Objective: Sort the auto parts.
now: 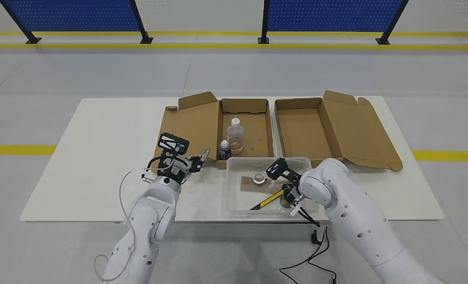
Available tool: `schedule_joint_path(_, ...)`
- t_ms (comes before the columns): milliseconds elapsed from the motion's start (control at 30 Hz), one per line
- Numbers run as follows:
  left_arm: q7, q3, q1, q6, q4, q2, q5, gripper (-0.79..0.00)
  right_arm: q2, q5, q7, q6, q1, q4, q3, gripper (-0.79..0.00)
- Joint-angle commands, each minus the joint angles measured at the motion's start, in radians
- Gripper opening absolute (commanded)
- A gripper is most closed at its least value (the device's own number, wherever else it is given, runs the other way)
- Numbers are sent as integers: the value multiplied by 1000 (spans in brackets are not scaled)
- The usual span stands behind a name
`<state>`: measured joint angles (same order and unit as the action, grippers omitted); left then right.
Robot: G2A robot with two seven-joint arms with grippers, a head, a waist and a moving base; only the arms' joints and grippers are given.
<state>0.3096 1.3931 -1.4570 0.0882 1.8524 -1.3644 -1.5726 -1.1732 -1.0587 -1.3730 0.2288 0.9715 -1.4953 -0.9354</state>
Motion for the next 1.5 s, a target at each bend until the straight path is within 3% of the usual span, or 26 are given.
schedule_joint_path(0, 0, 0, 0, 0, 0, 0, 0, 0, 0, 2, 5, 1, -1, 4, 1, -674)
schedule_joint_path(33, 0, 0, 0, 0, 0, 0, 0, 0, 0, 4, 7, 1, -1, 5, 1, -705)
schedule_joint_path(67, 0, 0, 0, 0, 0, 0, 0, 0, 0, 5, 8, 1, 0, 6, 0, -785)
schedule_joint_path(533, 0, 0, 0, 0, 0, 0, 0, 0, 24, 134, 36, -7, 43, -126, -137, -785)
schedule_joint_path(700, 0, 0, 0, 0, 0, 0, 0, 0, 37, 303, 79, -13, 93, -190, -245, -785)
schedule_joint_path(867, 0, 0, 0, 0, 0, 0, 0, 0, 45, 604, 131, -2, 172, -217, -349, -785)
schedule_joint_path(1100, 0, 0, 0, 0, 0, 0, 0, 0, 52, 951, 142, 54, 243, -145, -415, -785)
schedule_joint_path(1467, 0, 0, 0, 0, 0, 0, 0, 0, 66, 1046, 126, 109, 241, -94, -429, -785)
